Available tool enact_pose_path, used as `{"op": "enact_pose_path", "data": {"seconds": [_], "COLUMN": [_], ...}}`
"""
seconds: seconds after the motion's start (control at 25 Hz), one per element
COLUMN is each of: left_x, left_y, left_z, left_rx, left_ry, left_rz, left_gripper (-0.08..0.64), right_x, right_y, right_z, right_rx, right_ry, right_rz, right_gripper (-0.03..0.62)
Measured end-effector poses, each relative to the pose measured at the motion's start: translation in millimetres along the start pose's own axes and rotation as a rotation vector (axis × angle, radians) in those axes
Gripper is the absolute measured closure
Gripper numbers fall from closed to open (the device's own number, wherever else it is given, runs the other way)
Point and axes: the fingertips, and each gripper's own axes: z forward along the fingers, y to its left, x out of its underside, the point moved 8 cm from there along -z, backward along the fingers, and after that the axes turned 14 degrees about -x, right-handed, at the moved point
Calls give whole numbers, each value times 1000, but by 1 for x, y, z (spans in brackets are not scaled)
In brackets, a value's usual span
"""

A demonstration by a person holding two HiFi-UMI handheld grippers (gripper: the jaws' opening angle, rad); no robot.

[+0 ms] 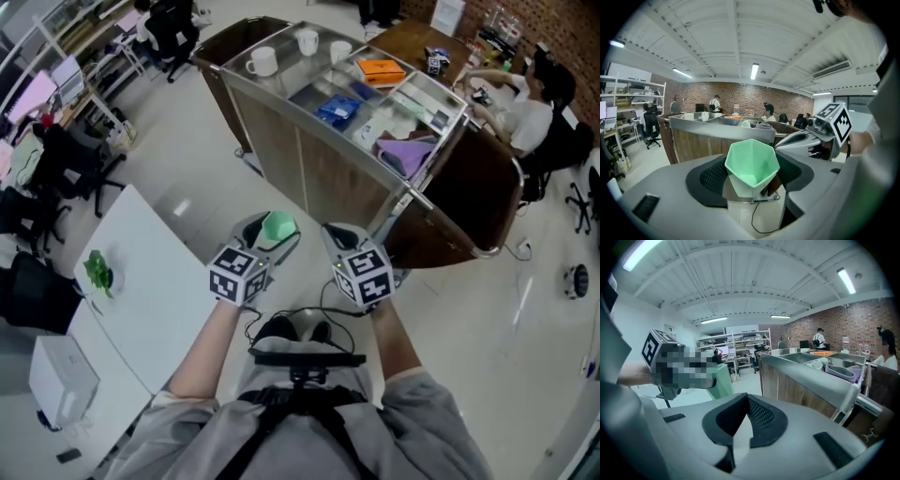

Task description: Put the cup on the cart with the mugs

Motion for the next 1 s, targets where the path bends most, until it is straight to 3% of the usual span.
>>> {"op": "enact_pose_path", "data": {"seconds": [0.24,0.48,0.68,1.0], "left_x": [-27,-68,-124,-217], "left_y": [20,68,123,199], "left_z": [32,79,114,179], "left_rx": [25,75,107,179], "left_ry": [-7,-30,-68,-132], "left_rz": [15,19,41,117], "left_gripper": [241,241,241,241], "right_x": [-22,-64,-117,-208], "right_y": [-22,-54,-84,-138], "right_z": [13,47,83,131], "right_rx": [-5,8,-15,61], "right_ry": [-7,-27,-91,-130], "right_rz": [-1,-1,20,-18], "right_gripper": [584,584,584,584]}}
